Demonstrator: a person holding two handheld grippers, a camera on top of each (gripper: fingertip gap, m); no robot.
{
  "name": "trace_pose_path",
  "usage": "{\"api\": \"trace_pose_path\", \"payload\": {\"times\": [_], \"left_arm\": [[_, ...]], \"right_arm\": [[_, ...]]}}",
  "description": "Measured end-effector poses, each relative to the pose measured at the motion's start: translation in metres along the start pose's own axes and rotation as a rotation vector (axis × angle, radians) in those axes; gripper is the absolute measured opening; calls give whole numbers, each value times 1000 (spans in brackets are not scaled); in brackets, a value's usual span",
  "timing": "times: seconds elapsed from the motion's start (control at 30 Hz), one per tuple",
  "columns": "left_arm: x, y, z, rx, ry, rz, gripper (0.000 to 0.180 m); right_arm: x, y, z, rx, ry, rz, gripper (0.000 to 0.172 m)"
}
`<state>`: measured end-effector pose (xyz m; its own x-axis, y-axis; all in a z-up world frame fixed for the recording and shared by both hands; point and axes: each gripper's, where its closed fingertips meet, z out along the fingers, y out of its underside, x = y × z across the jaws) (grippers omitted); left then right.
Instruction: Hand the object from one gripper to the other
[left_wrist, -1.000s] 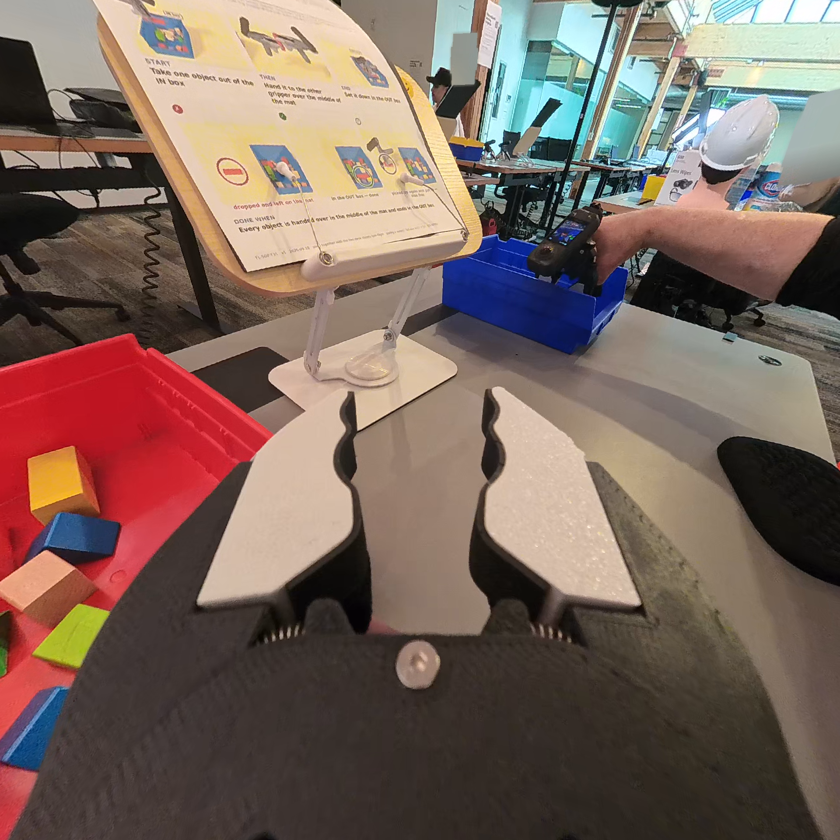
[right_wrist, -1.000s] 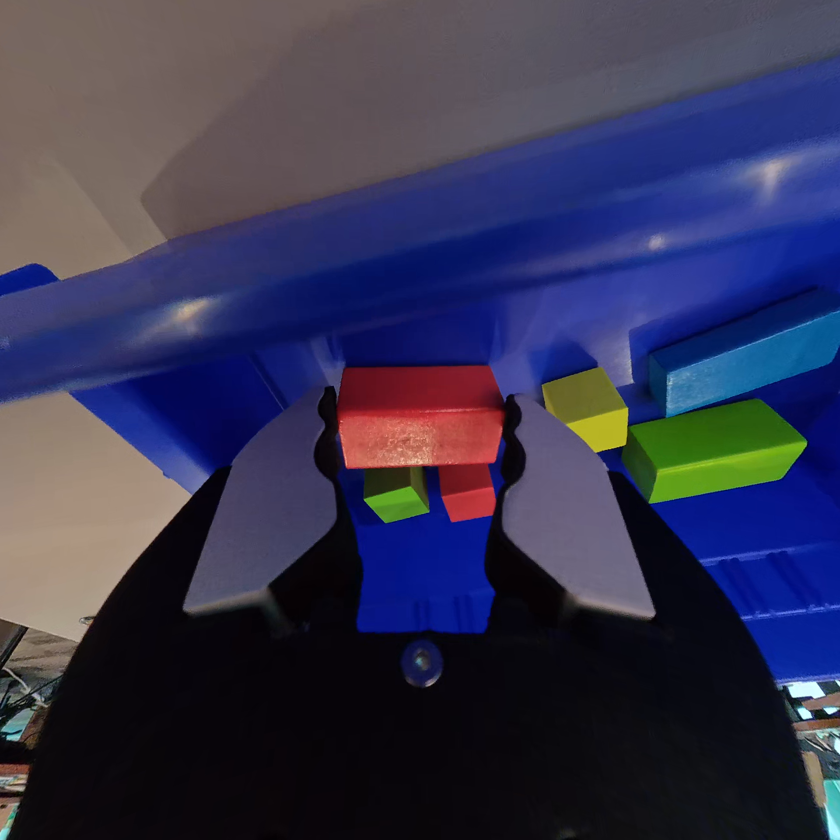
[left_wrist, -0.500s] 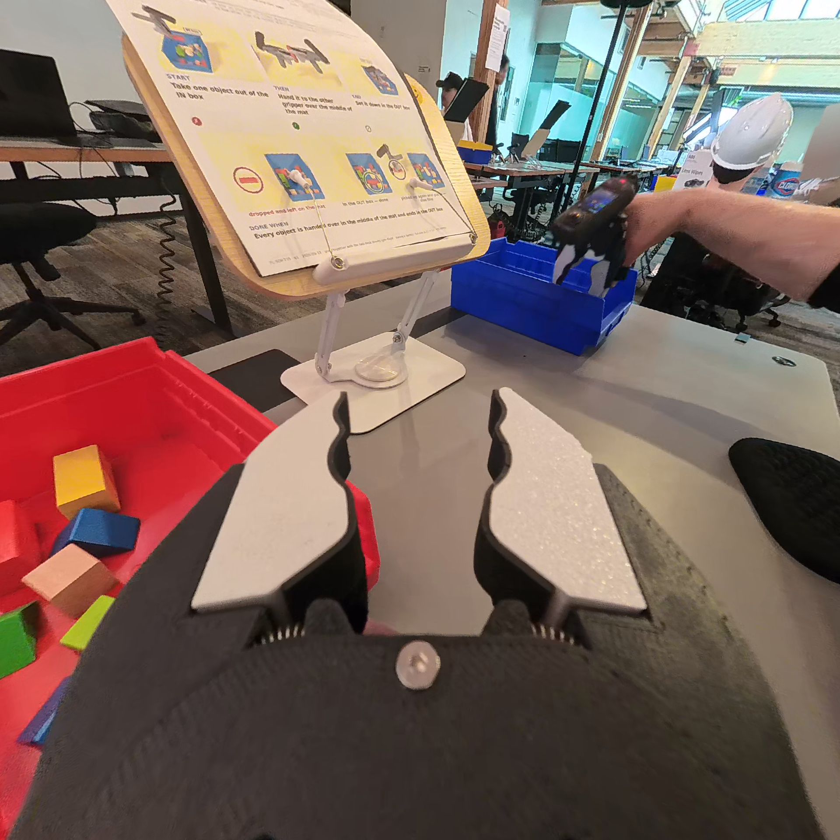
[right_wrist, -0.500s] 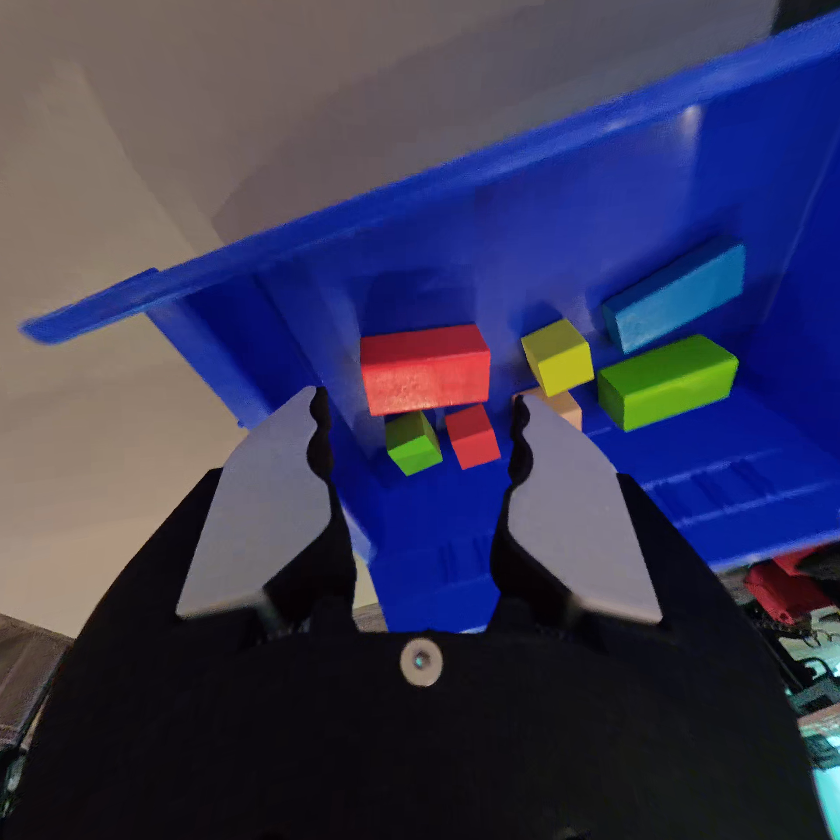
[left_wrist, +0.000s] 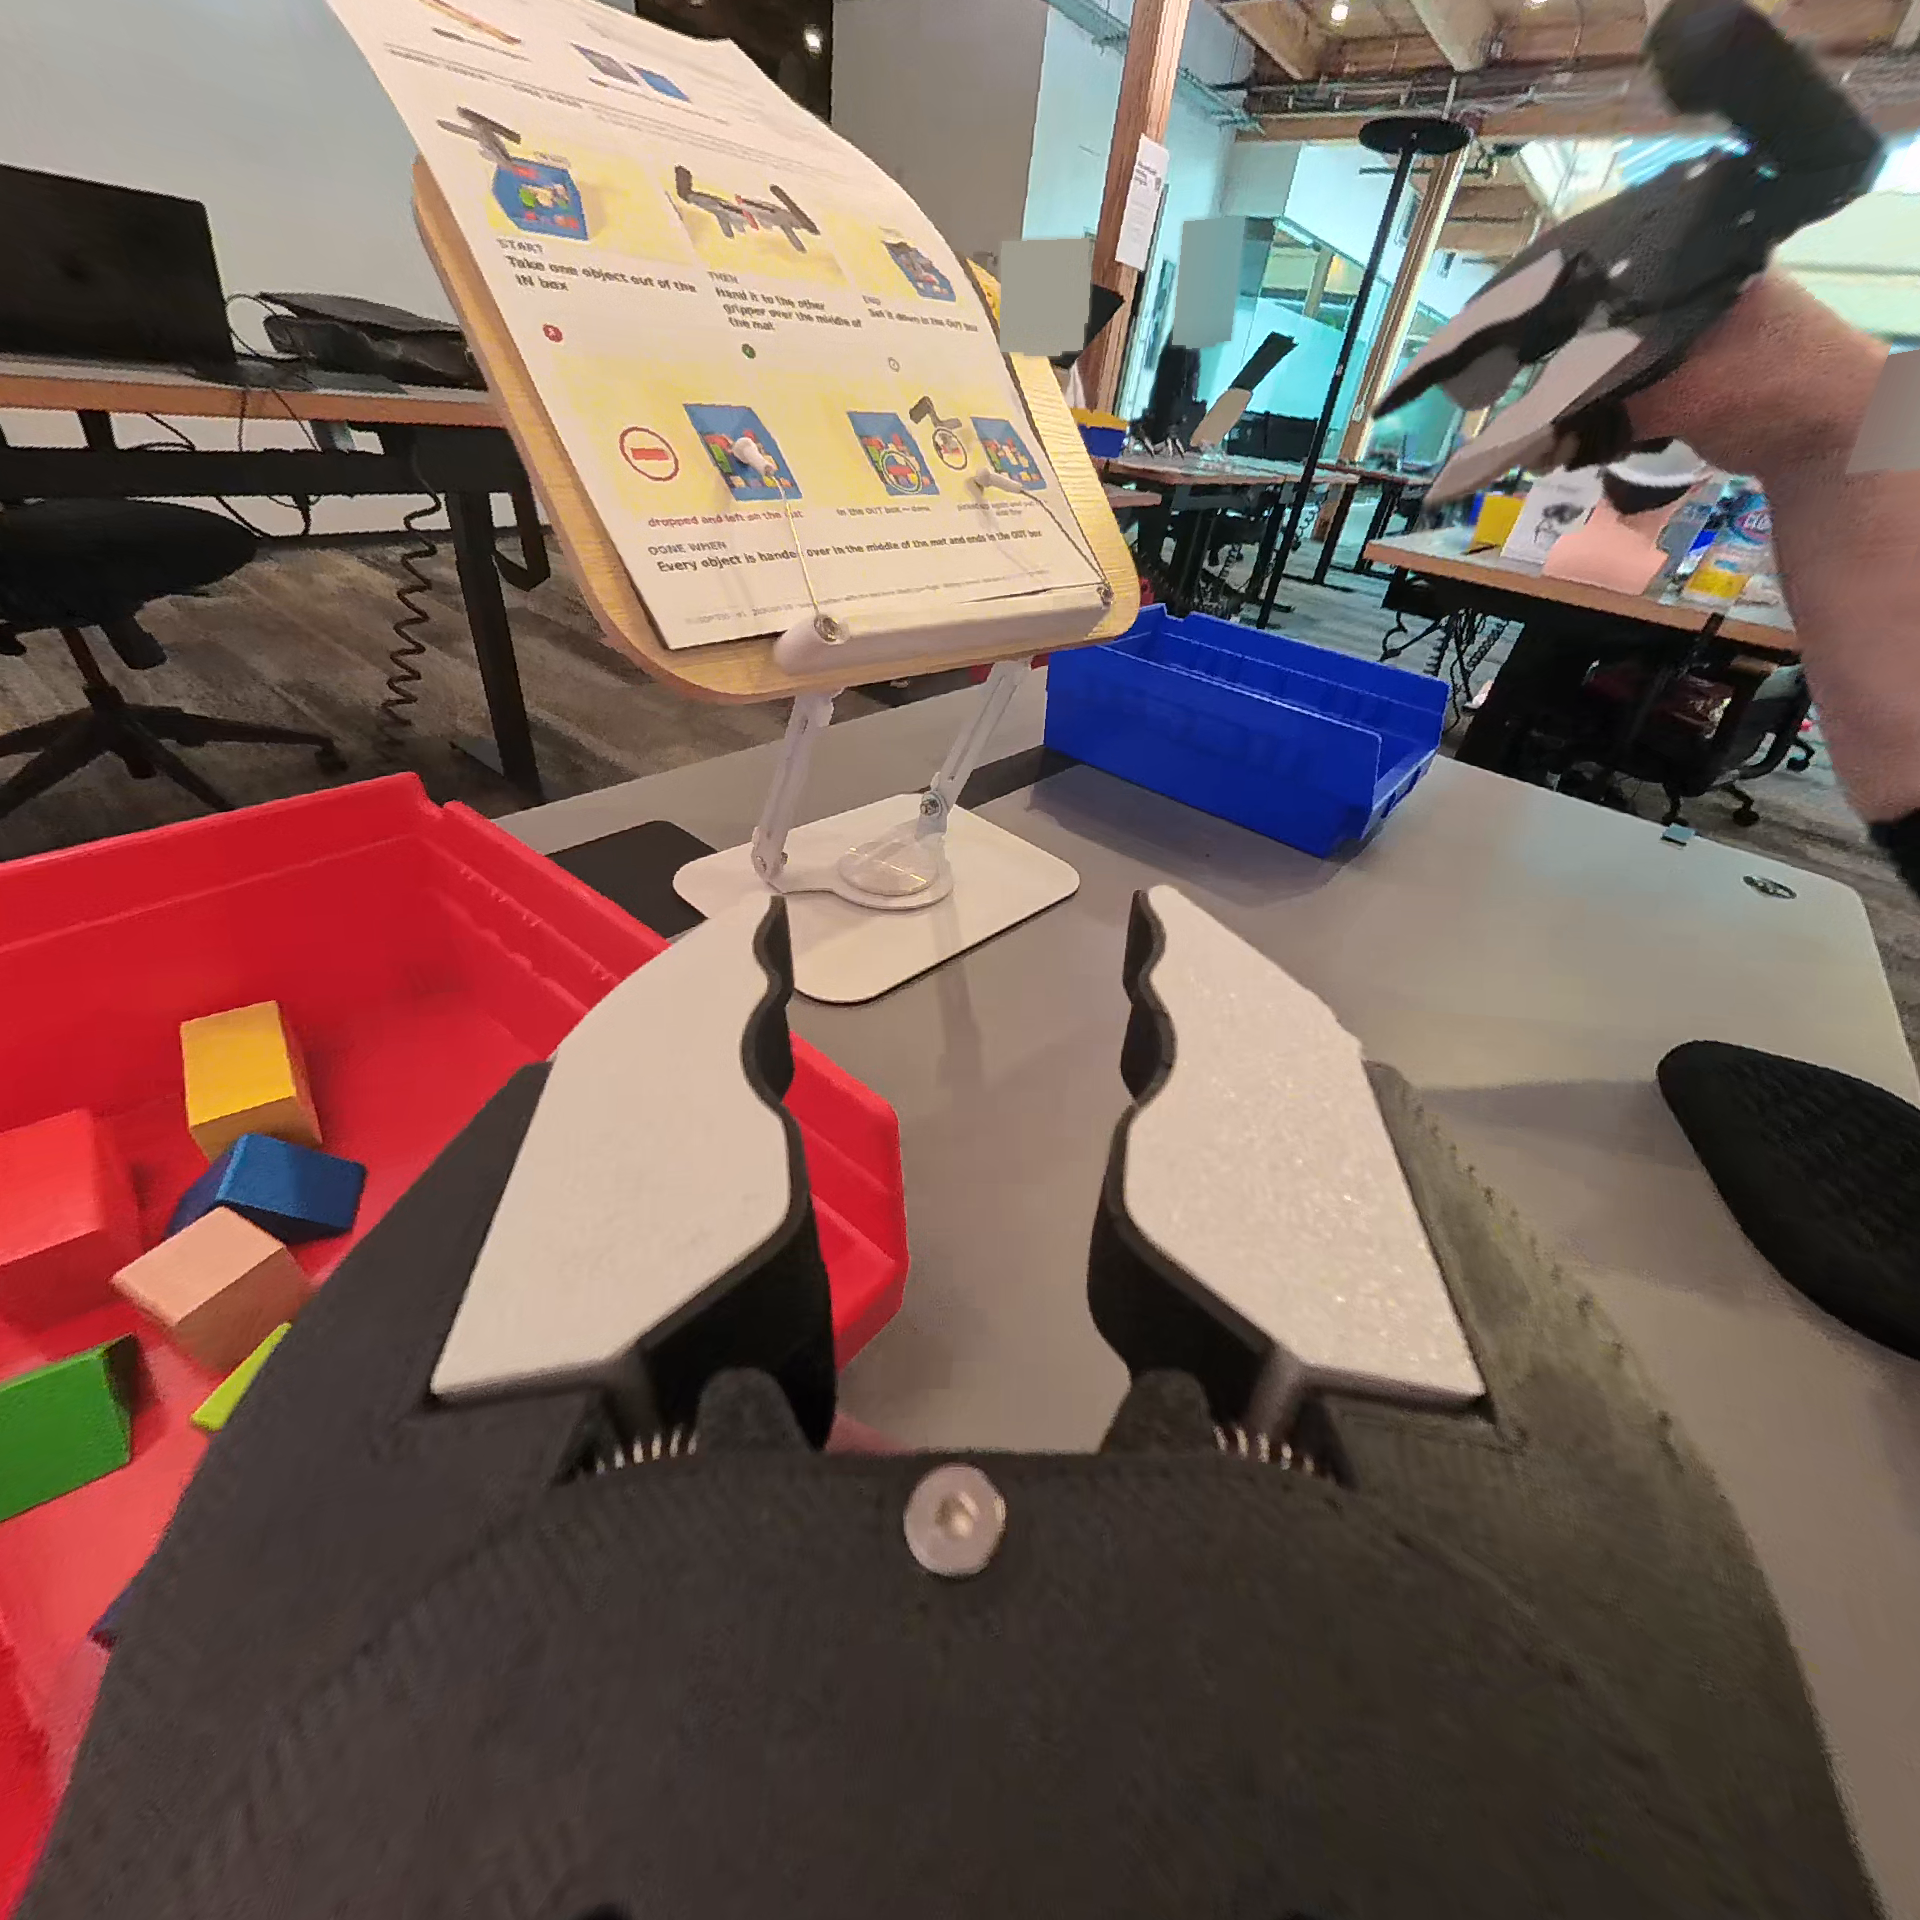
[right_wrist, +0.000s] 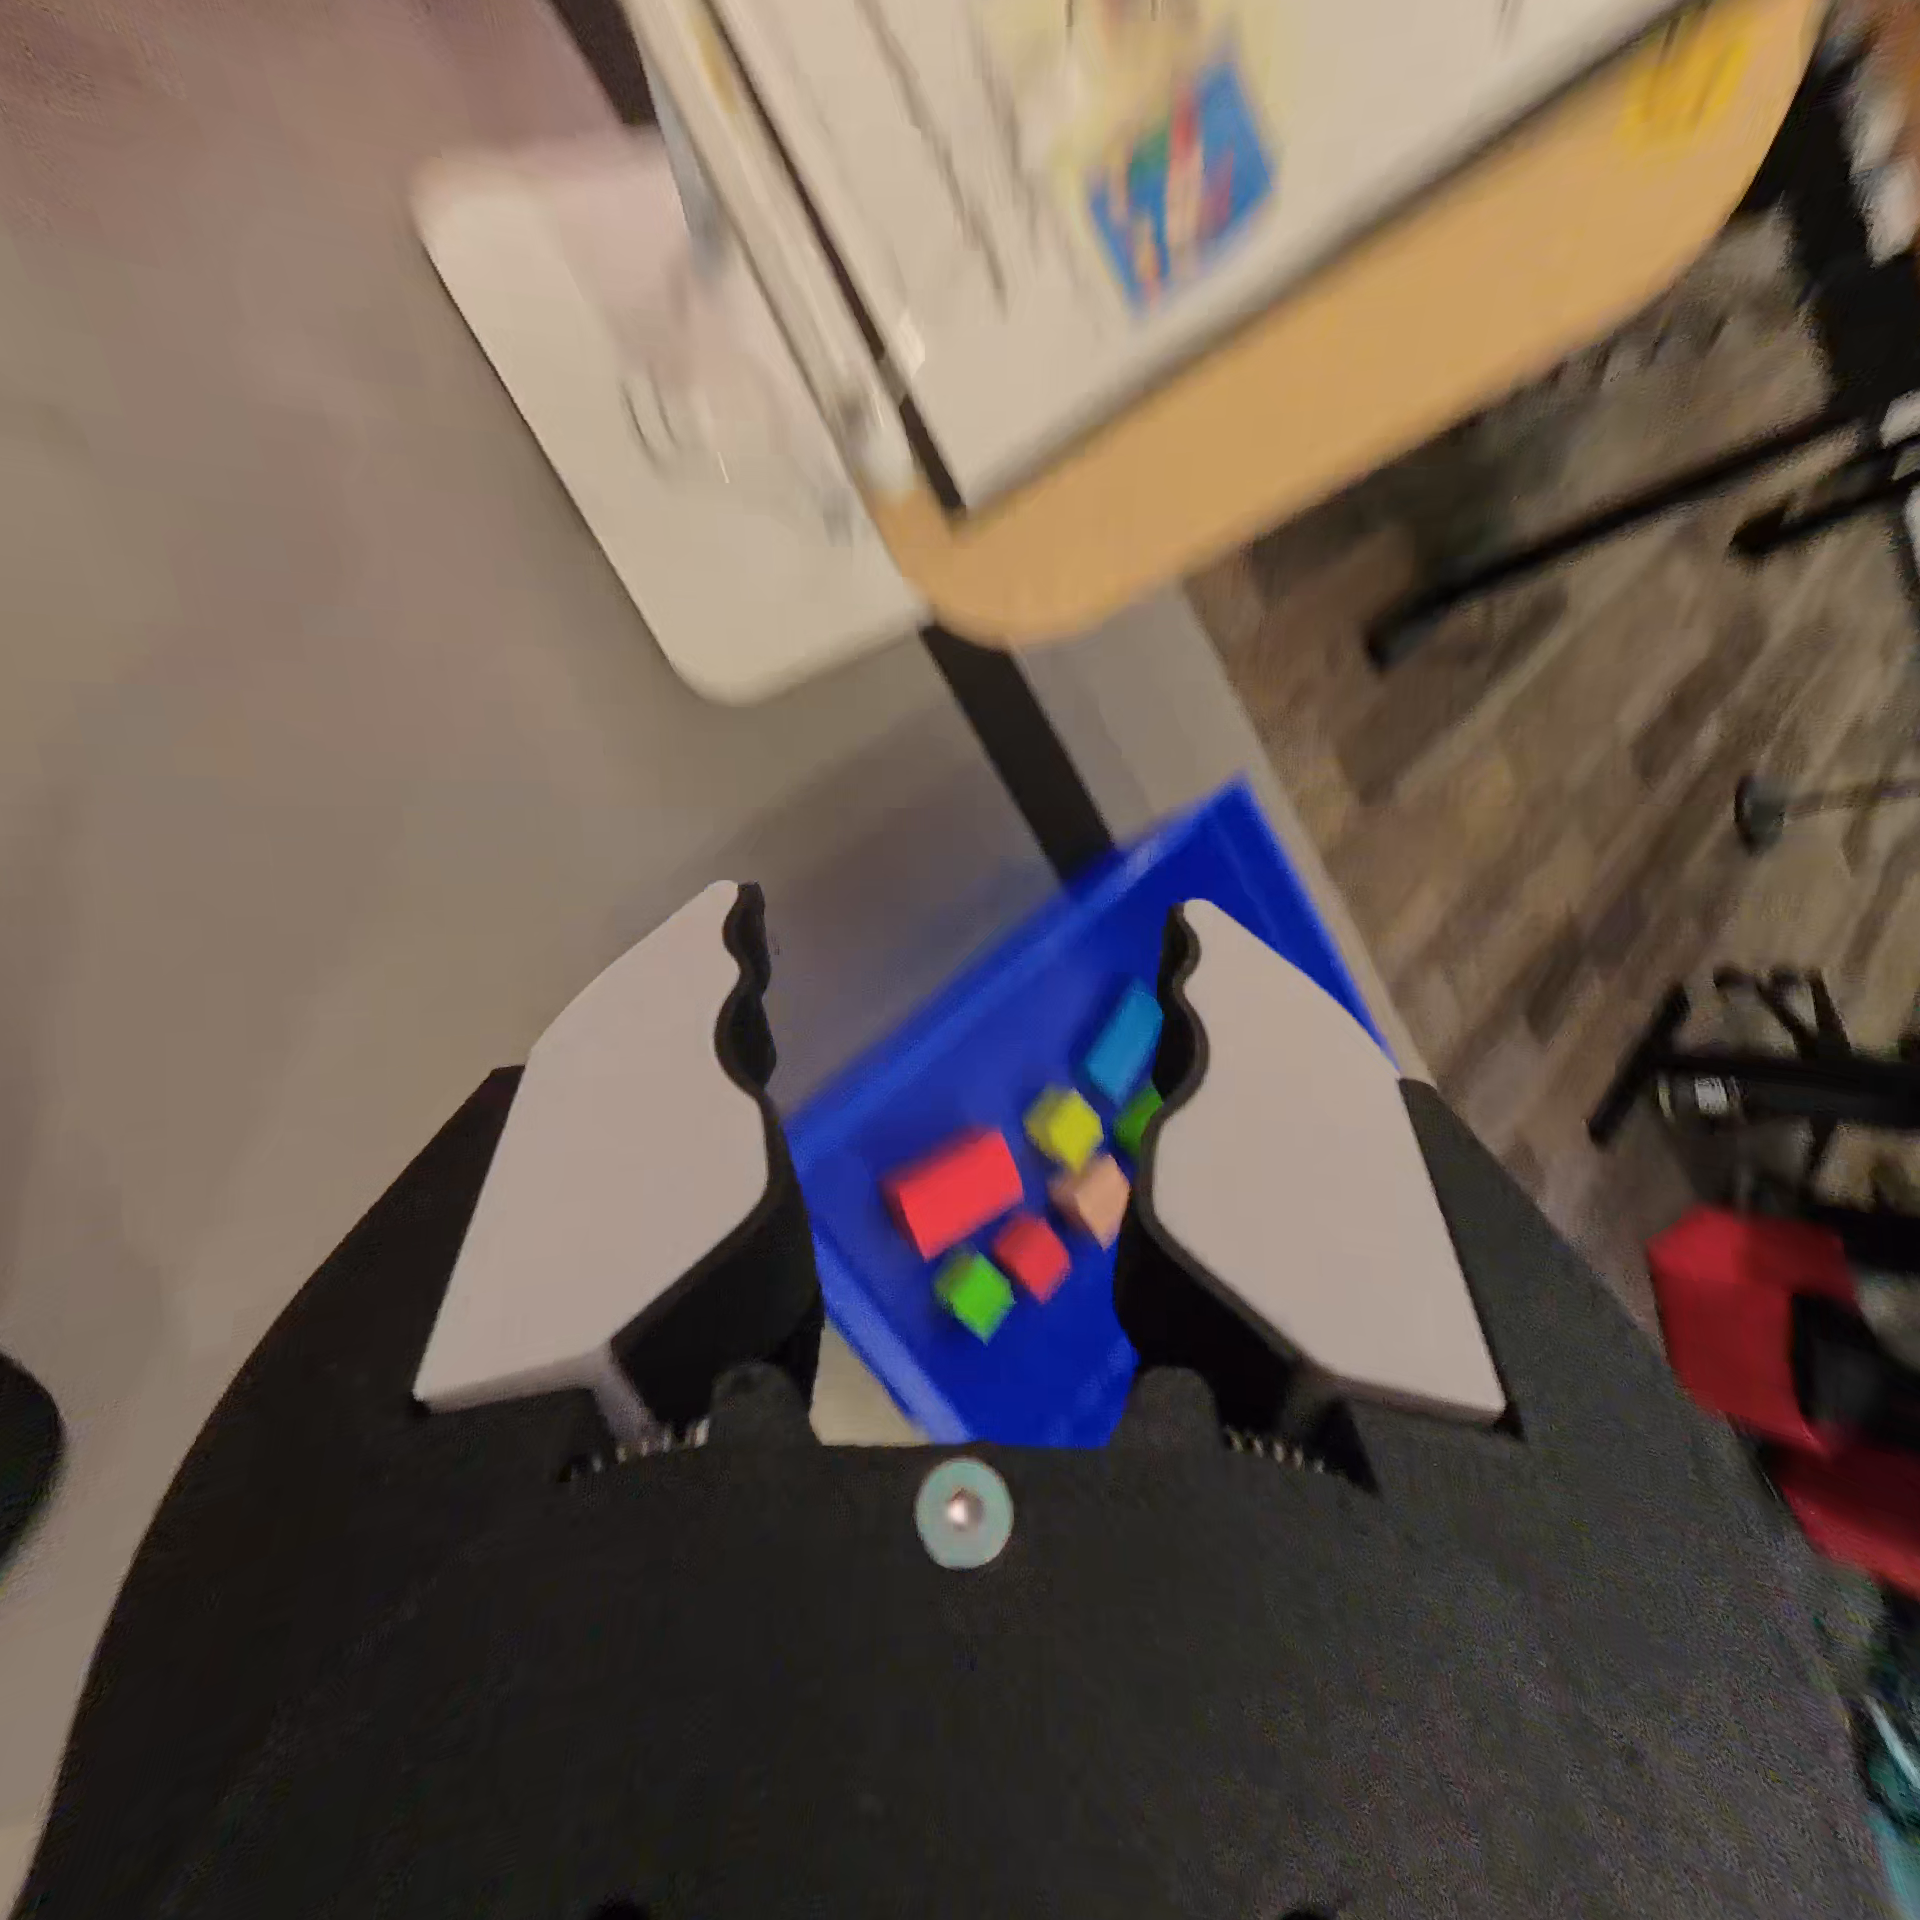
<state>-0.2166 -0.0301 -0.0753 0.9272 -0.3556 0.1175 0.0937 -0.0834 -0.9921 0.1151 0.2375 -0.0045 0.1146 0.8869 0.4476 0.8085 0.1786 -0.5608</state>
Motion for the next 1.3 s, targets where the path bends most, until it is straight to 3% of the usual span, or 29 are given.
{"api": "trace_pose_path", "payload": {"times": [0.17,0.27,0.4,0.6,0.77,0.93,1.07,1.3], "left_arm": [[-5,2,-5,-13,-16,6,62],[-11,2,-12,-37,-43,29,62],[-20,0,-18,-33,-72,18,62],[-31,9,-15,-103,-120,53,62],[-68,-3,-23,-251,-259,184,63],[-117,-5,-13,-501,-270,346,61],[-164,28,14,-790,-241,316,63],[-228,106,73,-1022,-359,7,63]], "right_arm": [[-42,-114,-22,465,-76,36,64],[-67,-147,-11,569,-217,52,65],[-77,-149,20,575,-266,85,68],[-74,-142,39,637,-349,189,64],[-70,-135,45,635,-359,221,62],[-69,-129,53,597,-339,208,62],[-75,-131,57,585,-347,195,62],[-80,-131,64,564,-351,180,63]]}}
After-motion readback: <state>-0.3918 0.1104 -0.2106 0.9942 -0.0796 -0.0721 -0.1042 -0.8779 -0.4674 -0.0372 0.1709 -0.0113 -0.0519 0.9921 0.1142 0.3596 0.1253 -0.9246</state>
